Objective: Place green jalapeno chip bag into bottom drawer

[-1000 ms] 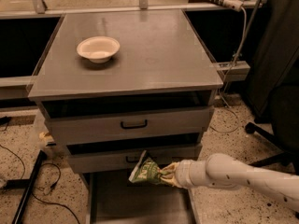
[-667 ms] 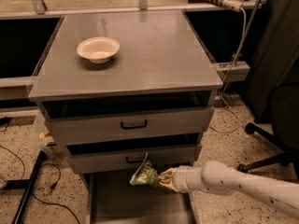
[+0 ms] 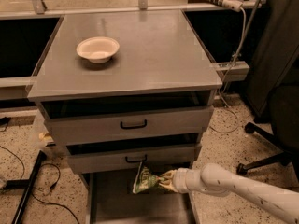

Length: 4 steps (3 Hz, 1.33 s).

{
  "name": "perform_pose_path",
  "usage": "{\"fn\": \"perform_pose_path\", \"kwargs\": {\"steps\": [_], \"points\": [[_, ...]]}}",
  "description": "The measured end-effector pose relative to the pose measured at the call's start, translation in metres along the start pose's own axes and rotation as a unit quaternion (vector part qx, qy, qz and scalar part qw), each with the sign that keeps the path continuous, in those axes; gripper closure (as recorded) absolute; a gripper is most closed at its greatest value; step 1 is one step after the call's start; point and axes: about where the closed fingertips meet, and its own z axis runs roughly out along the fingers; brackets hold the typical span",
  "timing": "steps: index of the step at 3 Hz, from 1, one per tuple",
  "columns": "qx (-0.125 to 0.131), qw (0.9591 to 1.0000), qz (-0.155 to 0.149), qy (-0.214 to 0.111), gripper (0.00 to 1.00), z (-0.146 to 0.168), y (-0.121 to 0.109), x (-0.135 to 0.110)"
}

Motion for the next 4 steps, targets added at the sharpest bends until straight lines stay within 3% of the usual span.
{"fn": "perform_pose_path", "kwargs": {"steps": [1,2,4], "points": [[-0.02,0.9997,0.005,0.011,1.0,0.032,0.014,0.029],[-0.036,0.9989,0.015,0.024,1.0,0.069,0.031,0.073],[-0.046,0.9984,0.027,0.018,1.0,0.122,0.046,0.12]]}}
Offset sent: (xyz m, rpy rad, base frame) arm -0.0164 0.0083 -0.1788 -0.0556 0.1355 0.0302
